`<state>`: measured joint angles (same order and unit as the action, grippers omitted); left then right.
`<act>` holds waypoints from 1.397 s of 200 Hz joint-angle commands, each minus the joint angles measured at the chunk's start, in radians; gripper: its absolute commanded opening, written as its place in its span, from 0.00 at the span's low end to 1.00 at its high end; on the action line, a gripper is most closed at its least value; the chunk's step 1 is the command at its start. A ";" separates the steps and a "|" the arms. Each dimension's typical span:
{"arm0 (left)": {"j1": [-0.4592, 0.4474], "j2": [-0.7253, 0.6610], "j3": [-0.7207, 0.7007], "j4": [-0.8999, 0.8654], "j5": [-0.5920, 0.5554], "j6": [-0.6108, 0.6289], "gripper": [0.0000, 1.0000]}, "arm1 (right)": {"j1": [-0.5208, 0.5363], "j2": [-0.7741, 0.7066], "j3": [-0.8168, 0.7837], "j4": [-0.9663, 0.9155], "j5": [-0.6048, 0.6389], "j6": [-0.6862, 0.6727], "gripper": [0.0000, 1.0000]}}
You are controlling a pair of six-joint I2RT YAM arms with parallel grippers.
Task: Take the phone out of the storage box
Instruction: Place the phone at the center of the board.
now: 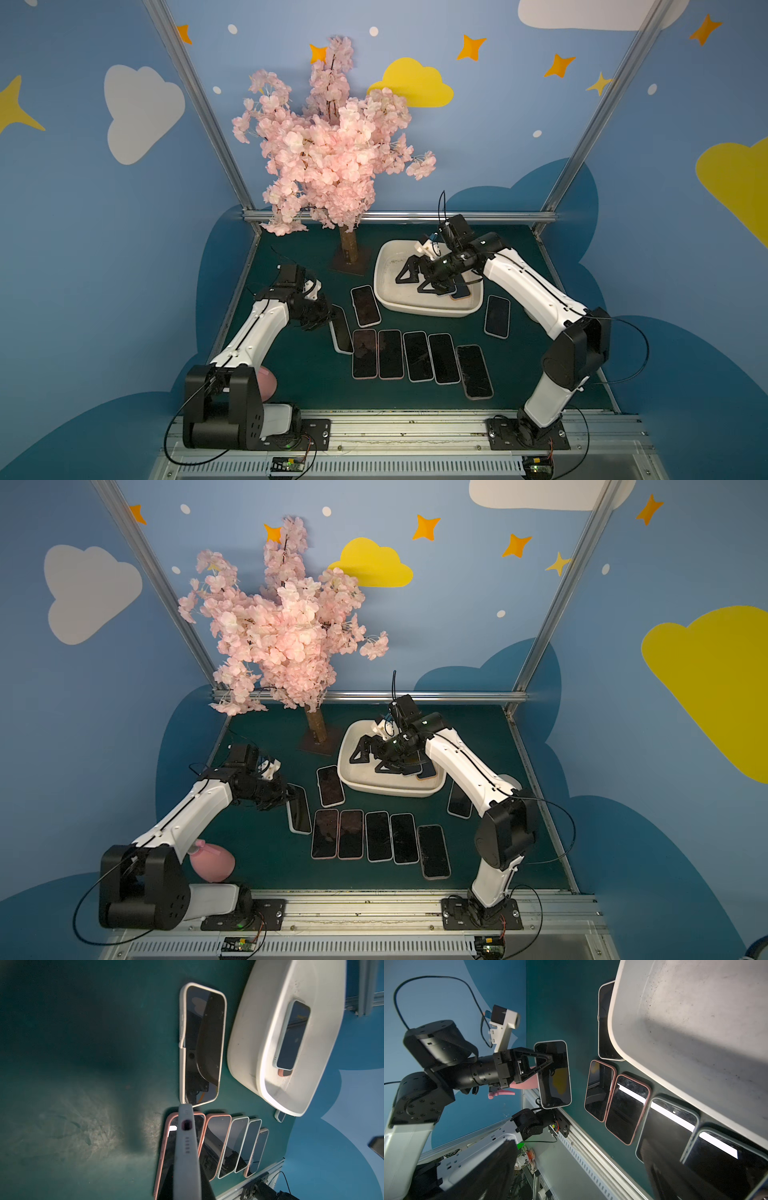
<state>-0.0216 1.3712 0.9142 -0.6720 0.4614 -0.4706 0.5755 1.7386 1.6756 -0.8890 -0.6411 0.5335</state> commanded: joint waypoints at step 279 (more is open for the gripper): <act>0.017 0.401 0.172 0.176 -0.089 -0.011 0.51 | -0.166 -0.197 -0.212 -0.019 -0.086 -0.089 0.99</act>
<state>-0.0082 1.7863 1.0935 -0.4652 0.3828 -0.4976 0.4133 1.5700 1.4639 -0.8974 -0.7181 0.4625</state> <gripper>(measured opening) 0.495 0.986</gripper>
